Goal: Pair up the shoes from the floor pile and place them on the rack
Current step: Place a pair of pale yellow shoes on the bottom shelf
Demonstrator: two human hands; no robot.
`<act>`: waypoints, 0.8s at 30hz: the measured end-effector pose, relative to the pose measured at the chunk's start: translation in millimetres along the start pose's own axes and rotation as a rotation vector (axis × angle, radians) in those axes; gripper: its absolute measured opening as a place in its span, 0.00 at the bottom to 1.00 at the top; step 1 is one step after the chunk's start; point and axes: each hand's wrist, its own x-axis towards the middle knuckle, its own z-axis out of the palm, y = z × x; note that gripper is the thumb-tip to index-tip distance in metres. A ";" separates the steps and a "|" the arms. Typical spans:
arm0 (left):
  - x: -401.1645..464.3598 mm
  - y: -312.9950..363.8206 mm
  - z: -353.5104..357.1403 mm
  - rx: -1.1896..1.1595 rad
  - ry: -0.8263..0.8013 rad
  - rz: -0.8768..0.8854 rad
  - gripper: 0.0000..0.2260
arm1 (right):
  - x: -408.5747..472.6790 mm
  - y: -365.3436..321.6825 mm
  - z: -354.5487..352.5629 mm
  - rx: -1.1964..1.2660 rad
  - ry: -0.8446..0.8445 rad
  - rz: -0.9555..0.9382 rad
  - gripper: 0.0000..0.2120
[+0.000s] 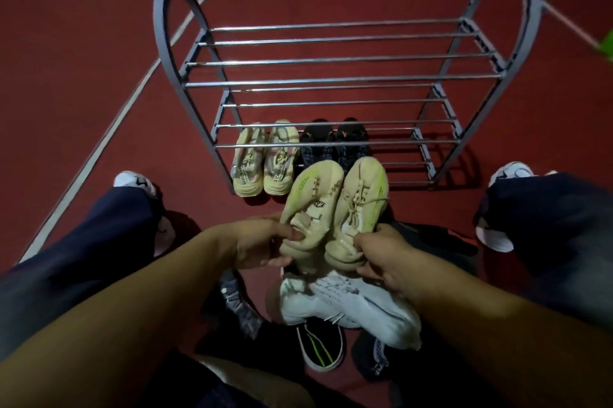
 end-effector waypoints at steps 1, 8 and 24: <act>8.4 4.0 11.3 -0.010 0.000 0.016 0.16 | 5.6 -2.9 -8.7 -0.031 0.050 -0.020 0.14; 90.4 27.5 80.9 0.004 0.198 0.178 0.27 | 72.9 -26.2 -62.2 -0.293 0.362 -0.074 0.16; 275.4 98.7 109.4 -0.202 0.183 -0.062 0.16 | 215.0 -79.8 -120.8 -0.046 0.429 0.073 0.18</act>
